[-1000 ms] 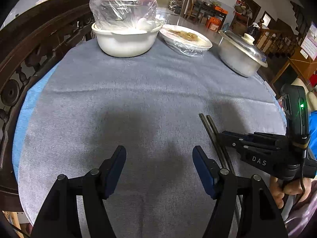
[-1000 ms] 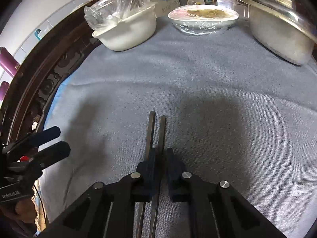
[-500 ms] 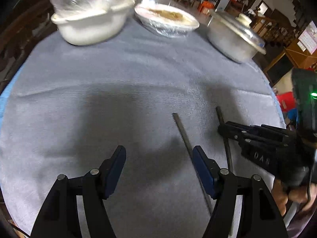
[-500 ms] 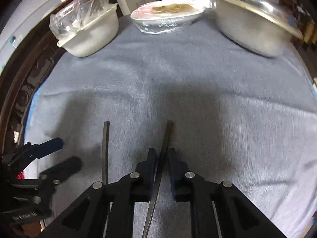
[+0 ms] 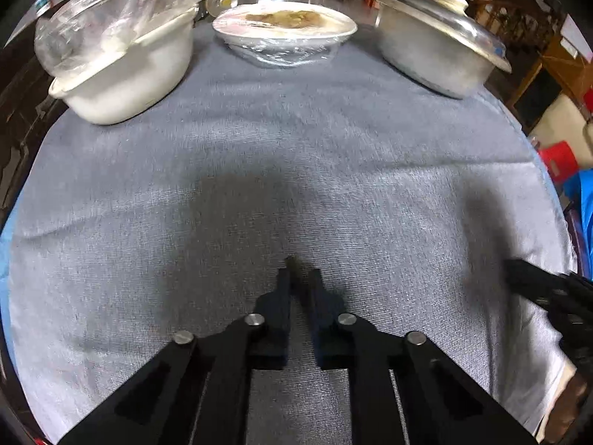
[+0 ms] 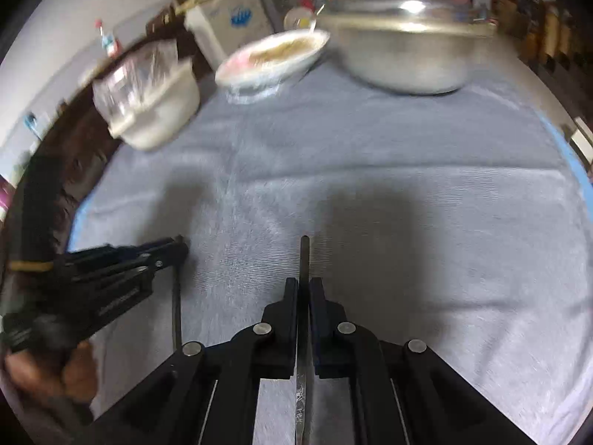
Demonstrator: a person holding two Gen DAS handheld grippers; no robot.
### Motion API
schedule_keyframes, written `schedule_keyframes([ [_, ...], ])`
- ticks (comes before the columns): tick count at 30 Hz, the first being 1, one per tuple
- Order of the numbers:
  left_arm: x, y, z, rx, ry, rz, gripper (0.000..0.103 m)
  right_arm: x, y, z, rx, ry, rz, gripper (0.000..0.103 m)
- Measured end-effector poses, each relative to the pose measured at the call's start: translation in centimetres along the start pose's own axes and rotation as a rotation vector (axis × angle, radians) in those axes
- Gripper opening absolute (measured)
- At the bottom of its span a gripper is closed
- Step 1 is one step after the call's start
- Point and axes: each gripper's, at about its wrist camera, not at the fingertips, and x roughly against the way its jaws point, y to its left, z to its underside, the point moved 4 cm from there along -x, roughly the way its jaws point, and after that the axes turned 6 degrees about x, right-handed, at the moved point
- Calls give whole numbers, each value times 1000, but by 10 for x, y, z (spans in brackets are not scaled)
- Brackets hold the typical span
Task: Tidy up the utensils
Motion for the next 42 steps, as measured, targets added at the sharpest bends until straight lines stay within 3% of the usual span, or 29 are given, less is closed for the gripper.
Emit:
schedule_keyframes([
  [5,31,22,13,61,-100,19,5,67,-19,17,-63,-159,1,6],
  [8,71,39,27,80,-185,17,5,104,-23,34,-84,-239,15,6],
  [15,162,78,57,178,-375,26,5,177,-4,73,-110,-419,53,6],
  [22,248,114,115,280,-549,33,5,253,19,117,-117,-585,111,6],
  [32,340,106,185,267,-683,95,5,332,61,158,-61,-719,129,6],
  [42,403,60,209,190,-770,256,5,387,118,173,43,-808,73,6],
])
